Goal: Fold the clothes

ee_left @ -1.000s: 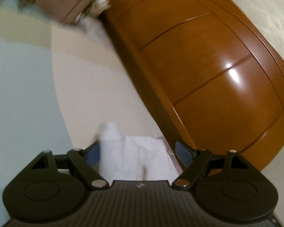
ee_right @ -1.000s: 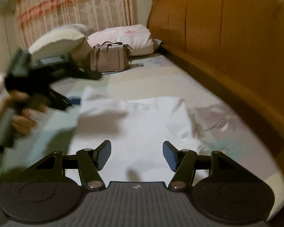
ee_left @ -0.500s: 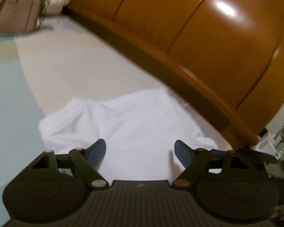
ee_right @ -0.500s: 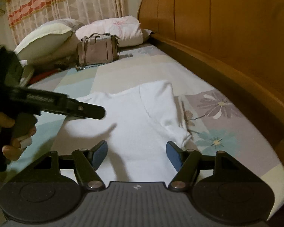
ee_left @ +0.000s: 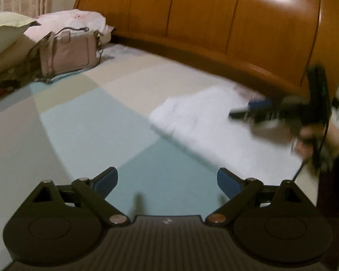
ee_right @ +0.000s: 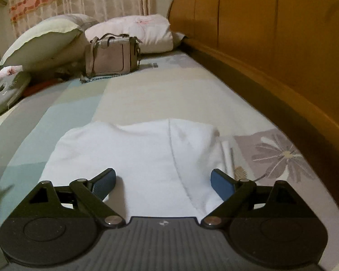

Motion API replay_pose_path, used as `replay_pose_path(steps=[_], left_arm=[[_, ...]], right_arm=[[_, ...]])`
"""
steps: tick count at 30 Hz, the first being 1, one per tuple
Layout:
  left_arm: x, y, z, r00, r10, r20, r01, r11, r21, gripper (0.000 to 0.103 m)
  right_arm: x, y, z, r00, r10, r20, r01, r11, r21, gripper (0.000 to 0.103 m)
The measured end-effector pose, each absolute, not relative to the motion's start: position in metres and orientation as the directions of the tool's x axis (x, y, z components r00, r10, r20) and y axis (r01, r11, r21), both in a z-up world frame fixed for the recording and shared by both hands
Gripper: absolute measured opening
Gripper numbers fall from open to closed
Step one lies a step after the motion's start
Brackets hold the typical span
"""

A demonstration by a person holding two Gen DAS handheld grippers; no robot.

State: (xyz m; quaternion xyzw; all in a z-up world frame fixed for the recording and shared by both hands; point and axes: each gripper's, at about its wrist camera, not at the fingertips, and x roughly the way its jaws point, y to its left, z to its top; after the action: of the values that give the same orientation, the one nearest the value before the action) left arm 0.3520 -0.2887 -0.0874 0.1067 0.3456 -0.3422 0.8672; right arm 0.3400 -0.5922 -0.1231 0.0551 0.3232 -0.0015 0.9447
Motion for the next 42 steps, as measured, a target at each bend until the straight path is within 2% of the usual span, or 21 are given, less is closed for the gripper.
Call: replay_pose_path(steps=[3, 5, 8, 10, 11, 13, 18, 24, 27, 31, 33, 42], left_arm=[[0.345, -0.278, -0.089, 0.563, -0.497, -0.66, 0.655, 0.756, -0.01, 0.095], [0.34, -0.273, -0.088, 0.592, -0.486, -0.643, 0.641, 0.767, 0.011, 0.1], [0.332, -0.264, -0.086, 0.619, -0.481, -0.621, 0.63, 0.776, 0.026, 0.102], [0.331, -0.26, -0.085, 0.612, -0.479, -0.629, 0.636, 0.771, 0.032, 0.102], [0.33, -0.258, -0.084, 0.613, -0.472, -0.634, 0.635, 0.772, 0.04, 0.102], [0.326, -0.252, -0.079, 0.62, -0.461, -0.635, 0.631, 0.773, 0.056, 0.102], [0.311, -0.232, -0.066, 0.637, -0.457, -0.62, 0.62, 0.783, 0.06, 0.102], [0.283, -0.214, -0.054, 0.646, -0.446, -0.62, 0.599, 0.799, 0.049, 0.102], [0.268, -0.205, -0.052, 0.64, -0.437, -0.632, 0.594, 0.803, 0.045, 0.102], [0.249, -0.196, -0.052, 0.642, -0.419, -0.642, 0.587, 0.807, 0.06, 0.102], [0.243, -0.195, -0.053, 0.65, -0.411, -0.639, 0.583, 0.81, 0.072, 0.102], [0.226, -0.205, -0.059, 0.64, -0.423, -0.642, 0.609, 0.788, 0.088, 0.102]], right_arm=[[0.341, -0.585, -0.1, 0.81, 0.03, -0.586, 0.041, 0.993, 0.108, 0.094], [0.346, -0.574, -0.09, 0.828, 0.049, -0.559, 0.015, 0.994, 0.109, 0.094], [0.371, -0.563, -0.103, 0.802, 0.069, -0.594, -0.001, 0.993, 0.114, 0.094], [0.387, -0.56, -0.124, 0.762, 0.008, -0.647, 0.04, 0.997, 0.06, 0.098], [0.387, -0.558, -0.125, 0.771, -0.008, -0.637, 0.042, 0.998, 0.038, 0.099], [0.386, -0.556, -0.112, 0.751, -0.023, -0.66, 0.067, 0.997, 0.041, 0.097], [0.337, -0.529, -0.076, 0.795, 0.0, -0.607, 0.006, 1.0, 0.008, 0.099], [0.328, -0.504, -0.116, 0.728, -0.031, -0.685, 0.029, 0.999, -0.014, 0.102], [0.324, -0.496, -0.11, 0.733, -0.068, -0.677, 0.062, 0.998, -0.032, 0.101], [0.294, -0.493, -0.097, 0.788, -0.033, -0.615, 0.064, 0.998, 0.028, 0.103], [0.283, -0.492, -0.111, 0.753, -0.063, -0.655, 0.098, 0.995, 0.017, 0.103], [0.245, -0.514, -0.105, 0.808, -0.036, -0.588, 0.103, 0.991, 0.081, 0.103]])
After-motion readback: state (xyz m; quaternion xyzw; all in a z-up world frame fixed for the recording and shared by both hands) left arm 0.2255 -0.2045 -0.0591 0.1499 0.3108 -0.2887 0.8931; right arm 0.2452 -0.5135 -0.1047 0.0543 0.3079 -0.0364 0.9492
